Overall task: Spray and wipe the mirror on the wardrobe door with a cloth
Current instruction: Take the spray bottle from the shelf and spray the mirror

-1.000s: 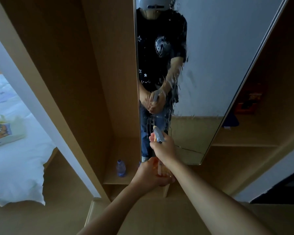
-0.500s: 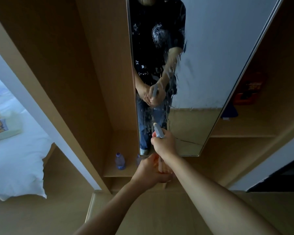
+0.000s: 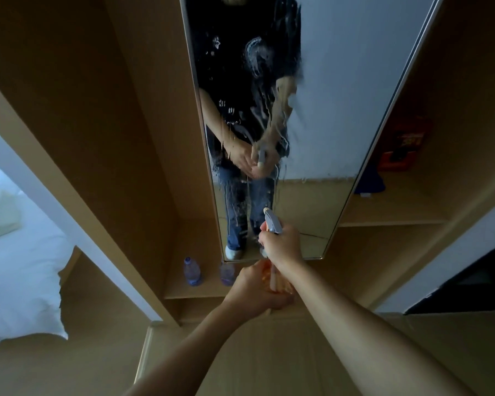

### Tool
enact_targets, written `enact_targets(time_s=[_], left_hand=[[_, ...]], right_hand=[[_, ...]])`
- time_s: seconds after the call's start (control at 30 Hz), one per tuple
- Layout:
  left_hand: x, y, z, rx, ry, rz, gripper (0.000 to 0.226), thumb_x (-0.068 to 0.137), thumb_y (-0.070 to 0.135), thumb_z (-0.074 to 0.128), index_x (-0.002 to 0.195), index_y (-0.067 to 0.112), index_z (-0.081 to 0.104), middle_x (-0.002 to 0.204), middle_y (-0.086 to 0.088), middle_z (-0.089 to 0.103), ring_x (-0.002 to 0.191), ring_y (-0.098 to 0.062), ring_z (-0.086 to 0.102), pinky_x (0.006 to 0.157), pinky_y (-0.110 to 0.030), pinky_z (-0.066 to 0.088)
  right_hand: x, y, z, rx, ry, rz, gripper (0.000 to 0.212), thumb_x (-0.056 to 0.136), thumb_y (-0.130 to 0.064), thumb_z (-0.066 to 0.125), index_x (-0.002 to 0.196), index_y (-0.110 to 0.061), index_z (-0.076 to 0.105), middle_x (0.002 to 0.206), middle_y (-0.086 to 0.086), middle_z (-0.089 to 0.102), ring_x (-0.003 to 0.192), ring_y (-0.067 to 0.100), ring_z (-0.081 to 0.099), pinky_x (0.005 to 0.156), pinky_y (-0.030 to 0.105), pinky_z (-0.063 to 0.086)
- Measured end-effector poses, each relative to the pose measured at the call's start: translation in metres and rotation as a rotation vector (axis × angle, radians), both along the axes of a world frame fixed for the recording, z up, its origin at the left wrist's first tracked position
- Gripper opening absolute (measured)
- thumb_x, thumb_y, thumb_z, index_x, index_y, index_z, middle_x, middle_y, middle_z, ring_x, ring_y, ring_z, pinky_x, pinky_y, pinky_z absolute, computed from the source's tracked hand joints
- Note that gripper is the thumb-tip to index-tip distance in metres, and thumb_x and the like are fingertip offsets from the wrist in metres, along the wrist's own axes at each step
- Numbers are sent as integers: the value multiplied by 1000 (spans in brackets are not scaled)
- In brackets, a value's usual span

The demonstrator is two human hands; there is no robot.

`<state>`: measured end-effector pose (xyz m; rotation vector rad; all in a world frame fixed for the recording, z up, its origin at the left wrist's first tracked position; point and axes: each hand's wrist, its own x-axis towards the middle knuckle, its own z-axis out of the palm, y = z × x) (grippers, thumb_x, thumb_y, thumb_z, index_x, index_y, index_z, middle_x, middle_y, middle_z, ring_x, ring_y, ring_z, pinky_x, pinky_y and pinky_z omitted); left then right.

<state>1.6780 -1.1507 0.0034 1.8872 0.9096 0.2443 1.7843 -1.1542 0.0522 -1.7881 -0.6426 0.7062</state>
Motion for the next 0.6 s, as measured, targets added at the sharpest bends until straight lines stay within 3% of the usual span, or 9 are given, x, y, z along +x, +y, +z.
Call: enact_targets(time_s=[0.1,0.23,0.4,0.5,0.6], left_hand=[[7,-5,5,-12,-25,-12,58,63,28,89,111,27,57,90,13,66,77,9,62,62,-13,52],[14,-8,7,22,-28,-42,65,61,34,89,117,26,58,93,17,65,80,8,62,66,-11,51],[25,-9,4,14,-32,-61,68,57,38,89,117,29,58,95,12,68,83,1,66,71,-23,59],[33,-13,3,-12,-27,-67,67,56,37,90,115,28,59,94,10,69,82,-3,67,69,-25,60],[43,-19,5,-30,-19,-81,64,57,35,90,113,28,59,93,7,70,79,-5,68,67,-28,60]], right_hand=[[7,-3,1,-19,-42,-27,16,82,-3,57,71,-15,57,68,5,54,66,19,51,63,32,46],[16,-7,0,-15,-46,-58,15,82,-4,57,71,-14,56,66,5,53,63,19,50,58,30,43],[28,-17,0,42,17,-86,13,86,-6,62,80,-18,61,72,1,58,63,12,54,50,13,41],[36,-25,-1,74,35,-103,8,88,-9,63,94,-15,65,79,-1,62,67,8,57,53,12,43],[45,-31,0,61,7,-92,8,89,-11,63,95,-14,65,74,-3,60,61,8,54,48,10,41]])
